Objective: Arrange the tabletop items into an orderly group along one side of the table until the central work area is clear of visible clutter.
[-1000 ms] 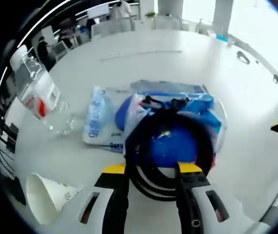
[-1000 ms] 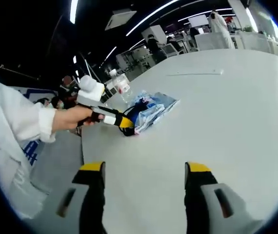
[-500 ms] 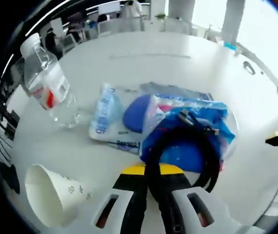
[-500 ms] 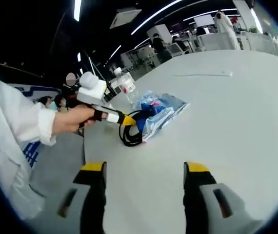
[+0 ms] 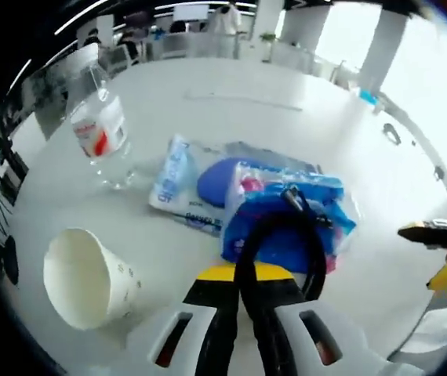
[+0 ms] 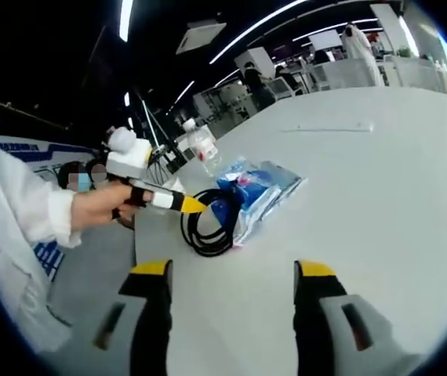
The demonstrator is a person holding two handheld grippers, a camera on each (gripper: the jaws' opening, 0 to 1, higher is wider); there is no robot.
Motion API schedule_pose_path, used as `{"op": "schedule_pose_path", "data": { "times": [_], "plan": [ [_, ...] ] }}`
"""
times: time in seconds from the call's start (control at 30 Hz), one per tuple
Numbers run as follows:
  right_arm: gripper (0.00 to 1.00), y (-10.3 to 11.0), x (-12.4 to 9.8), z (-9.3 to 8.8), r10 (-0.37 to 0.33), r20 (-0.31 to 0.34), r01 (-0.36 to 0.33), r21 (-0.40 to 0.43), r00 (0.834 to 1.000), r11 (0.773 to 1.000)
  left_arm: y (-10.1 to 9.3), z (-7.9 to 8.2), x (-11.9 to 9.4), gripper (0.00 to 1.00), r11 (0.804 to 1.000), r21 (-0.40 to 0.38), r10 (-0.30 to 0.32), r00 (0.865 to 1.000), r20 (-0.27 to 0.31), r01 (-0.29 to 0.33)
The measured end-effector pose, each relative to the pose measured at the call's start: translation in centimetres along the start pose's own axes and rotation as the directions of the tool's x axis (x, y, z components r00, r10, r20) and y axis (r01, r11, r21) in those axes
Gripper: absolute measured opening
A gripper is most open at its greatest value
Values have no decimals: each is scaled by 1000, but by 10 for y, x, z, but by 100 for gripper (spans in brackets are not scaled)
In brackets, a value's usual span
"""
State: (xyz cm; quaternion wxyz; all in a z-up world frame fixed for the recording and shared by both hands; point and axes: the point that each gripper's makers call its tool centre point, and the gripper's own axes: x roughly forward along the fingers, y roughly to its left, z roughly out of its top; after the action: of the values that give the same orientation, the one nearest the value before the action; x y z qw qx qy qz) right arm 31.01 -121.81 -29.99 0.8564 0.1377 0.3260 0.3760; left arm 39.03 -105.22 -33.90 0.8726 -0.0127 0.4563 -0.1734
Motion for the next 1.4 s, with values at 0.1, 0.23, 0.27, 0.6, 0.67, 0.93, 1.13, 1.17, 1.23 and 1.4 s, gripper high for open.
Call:
{"op": "schedule_pose_path", "data": {
  "times": [0.1,0.23,0.27,0.6,0.67,0.93,1.13,1.17,1.23,1.4],
  "plan": [
    [61,4,3,0,8,-1,-8,-4,1000,1000,3,-3,-2,0,1000,6,13,1000,-4,-13],
    [60,9,7,3,14,1,-14,-5,1000,1000,4,-9,-8,0,1000,13,26,998,-51,-25],
    [60,10,8,4,14,6,-14,-6,1000,1000,4,-9,-8,0,1000,13,23,998,-57,-22],
    [56,39,34,14,99,21,-99,10,995,995,-8,-10,-19,0,999,-25,-35,998,-59,34],
    [56,39,39,9,98,6,-98,20,995,995,-11,-9,-23,0,998,-44,-57,998,-40,55],
    [56,35,43,6,89,6,-89,96,996,991,-20,2,-34,0,993,-67,-97,995,6,97],
    [56,29,43,14,72,26,-74,113,997,991,-40,17,-43,0,984,-83,-150,987,60,154],
    [56,29,43,16,71,33,-74,116,997,990,-42,19,-43,0,982,-89,-159,985,66,164],
    [54,29,42,19,68,41,-73,121,997,990,-47,19,-44,0,978,-105,-174,982,74,181],
    [50,29,42,21,63,50,-69,132,997,989,-61,16,-45,0,970,-120,-205,976,79,214]
  ]
}}
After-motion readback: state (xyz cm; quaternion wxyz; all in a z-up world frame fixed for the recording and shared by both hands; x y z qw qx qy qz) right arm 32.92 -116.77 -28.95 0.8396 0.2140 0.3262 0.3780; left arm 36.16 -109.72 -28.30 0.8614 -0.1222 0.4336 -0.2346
